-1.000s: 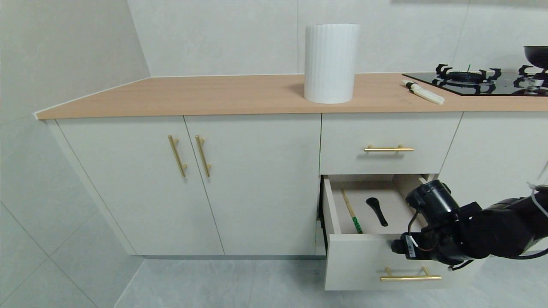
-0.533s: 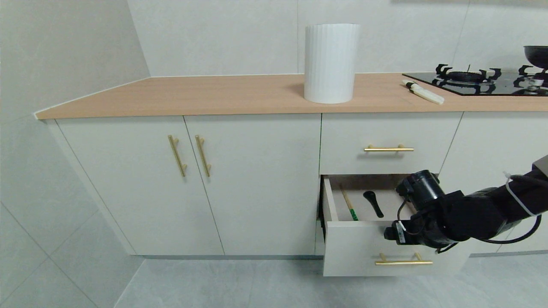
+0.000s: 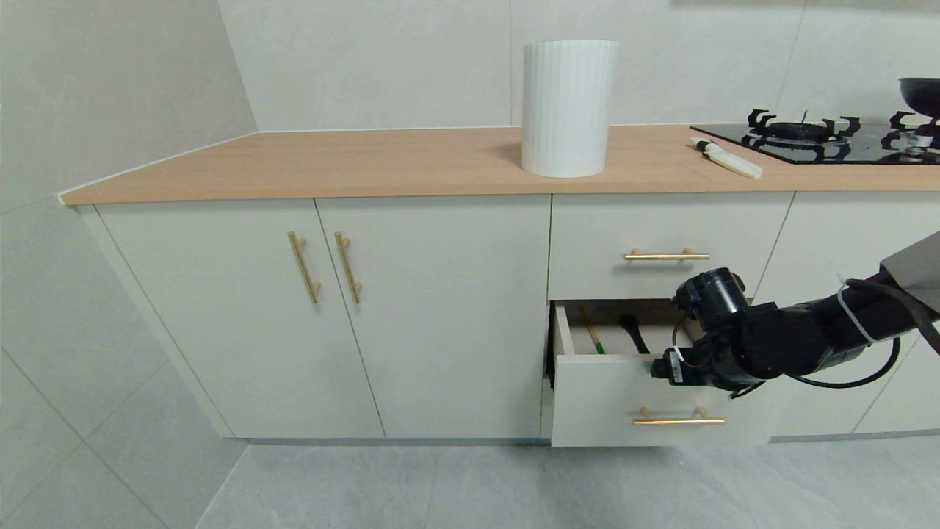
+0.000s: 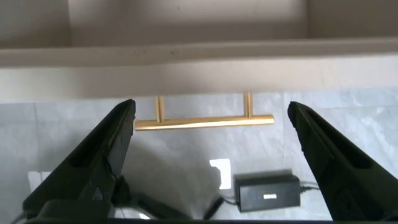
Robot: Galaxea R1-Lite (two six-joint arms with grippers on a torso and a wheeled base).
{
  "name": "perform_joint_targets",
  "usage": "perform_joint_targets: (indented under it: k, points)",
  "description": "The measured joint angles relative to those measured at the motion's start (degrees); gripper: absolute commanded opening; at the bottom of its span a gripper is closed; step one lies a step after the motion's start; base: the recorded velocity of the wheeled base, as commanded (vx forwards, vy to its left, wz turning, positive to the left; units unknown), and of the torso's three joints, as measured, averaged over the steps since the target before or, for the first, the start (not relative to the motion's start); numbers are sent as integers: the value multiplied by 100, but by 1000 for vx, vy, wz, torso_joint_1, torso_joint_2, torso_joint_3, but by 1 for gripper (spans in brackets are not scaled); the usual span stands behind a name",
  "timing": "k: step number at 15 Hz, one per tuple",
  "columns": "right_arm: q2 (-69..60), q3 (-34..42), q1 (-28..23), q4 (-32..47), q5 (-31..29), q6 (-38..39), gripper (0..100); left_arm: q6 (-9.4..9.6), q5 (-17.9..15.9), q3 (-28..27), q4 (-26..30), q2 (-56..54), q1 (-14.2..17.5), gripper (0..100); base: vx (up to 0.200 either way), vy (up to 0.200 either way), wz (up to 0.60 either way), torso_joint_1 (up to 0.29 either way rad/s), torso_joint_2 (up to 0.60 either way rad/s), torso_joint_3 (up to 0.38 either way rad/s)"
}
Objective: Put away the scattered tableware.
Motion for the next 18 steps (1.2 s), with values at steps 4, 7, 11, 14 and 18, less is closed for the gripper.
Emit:
perform_joint_targets:
  k: [4,7,11,14,18]
  points:
    - [306,-424,2,54,6,-83,100,0,-1,0,2,0,0,100,0,0,0,0,0,0]
    - [647,-1053,2,-11,-7,-156,100,0,0,0,0,0,0,100,0,0,0,0,0,0]
    - [1014,-1637,4,10,-10,-200,100,0,0,0,0,0,0,100,0,0,0,0,0,0]
    - [1312,-2082,-44,10,-18,-283,100,0,-4,0,0,0,0,100,0,0,0,0,0,0]
    - [1609,-2450,-129,5,-11,-354,100,0,-1,-2,0,0,0,100,0,0,0,0,0,0]
